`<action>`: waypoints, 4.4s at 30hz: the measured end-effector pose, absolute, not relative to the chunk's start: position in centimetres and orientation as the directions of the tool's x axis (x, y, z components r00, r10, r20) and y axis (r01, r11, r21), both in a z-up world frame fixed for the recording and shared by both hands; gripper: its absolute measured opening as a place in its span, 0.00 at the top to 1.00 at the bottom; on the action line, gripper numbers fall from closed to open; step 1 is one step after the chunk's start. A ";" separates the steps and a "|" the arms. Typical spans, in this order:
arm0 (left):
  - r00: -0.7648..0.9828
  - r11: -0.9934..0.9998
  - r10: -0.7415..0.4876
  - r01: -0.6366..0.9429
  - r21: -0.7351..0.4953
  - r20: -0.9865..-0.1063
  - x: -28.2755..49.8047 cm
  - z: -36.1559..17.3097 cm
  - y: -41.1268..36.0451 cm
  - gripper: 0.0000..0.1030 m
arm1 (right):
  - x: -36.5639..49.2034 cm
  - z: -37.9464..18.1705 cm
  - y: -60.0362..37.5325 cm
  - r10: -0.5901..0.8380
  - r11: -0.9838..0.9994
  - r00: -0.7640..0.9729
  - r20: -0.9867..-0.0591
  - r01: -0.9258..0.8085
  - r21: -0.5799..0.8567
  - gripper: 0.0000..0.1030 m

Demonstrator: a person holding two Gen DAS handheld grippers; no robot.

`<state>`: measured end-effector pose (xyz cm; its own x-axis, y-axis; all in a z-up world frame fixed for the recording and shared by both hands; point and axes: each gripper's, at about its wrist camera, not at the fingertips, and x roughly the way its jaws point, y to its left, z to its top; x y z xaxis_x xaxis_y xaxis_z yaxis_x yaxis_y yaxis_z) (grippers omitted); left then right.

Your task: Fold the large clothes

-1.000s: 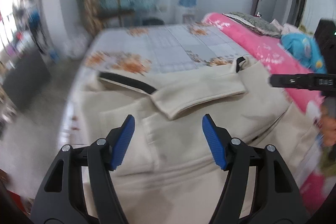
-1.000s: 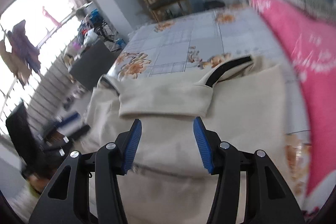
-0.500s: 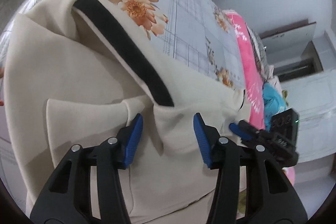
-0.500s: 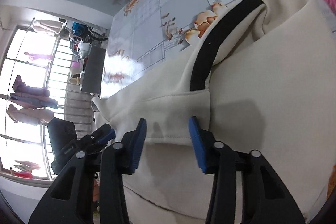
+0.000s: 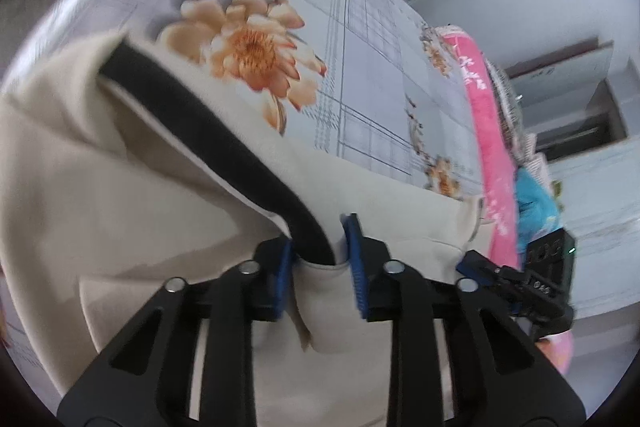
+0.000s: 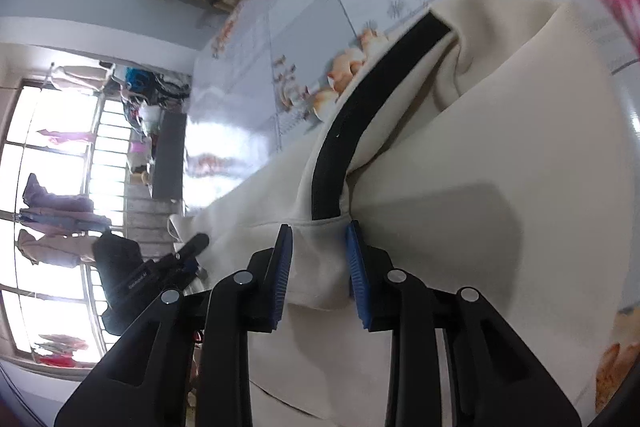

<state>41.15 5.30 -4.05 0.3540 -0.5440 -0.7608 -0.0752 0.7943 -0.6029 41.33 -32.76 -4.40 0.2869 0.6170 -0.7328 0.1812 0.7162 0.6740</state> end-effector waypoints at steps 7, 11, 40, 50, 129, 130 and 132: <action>0.411 0.875 -0.443 0.001 -0.485 -0.797 43.3 -3.2 4.6 0.83 | 42.6 -4.0 -31.6 0.576 0.767 0.305 -0.759 0.121 0.631 0.81; 0.427 0.893 -0.418 0.035 -0.448 -0.802 44.2 -3.4 4.4 0.83 | 43.5 -4.2 -31.7 0.529 0.802 0.331 -0.782 0.106 0.587 0.83; 0.424 0.923 -0.248 0.377 -0.079 -0.871 37.5 -1.4 -1.6 0.66 | 39.9 -0.1 -23.7 0.172 0.939 0.352 -0.920 -0.341 0.045 0.84; 0.426 0.933 -0.258 0.345 -0.108 -0.867 37.2 -1.4 -1.2 0.65 | 39.3 -0.1 -23.1 0.078 0.948 0.420 -0.904 -0.311 -0.063 0.75; 0.650 0.993 0.063 0.035 0.112 -0.758 16.1 -3.1 8.0 0.65 | 19.8 0.4 -38.2 0.122 0.985 0.601 -0.790 0.023 0.170 0.59; 0.650 0.993 0.064 0.035 0.114 -0.758 16.1 -3.1 7.9 0.65 | 19.7 0.3 -38.2 0.119 0.985 0.596 -0.794 0.027 0.168 0.62; 0.650 0.993 0.065 0.036 0.116 -0.758 16.1 -3.1 7.9 0.65 | 19.6 0.1 -38.2 0.110 0.986 0.590 -0.800 0.033 0.161 0.64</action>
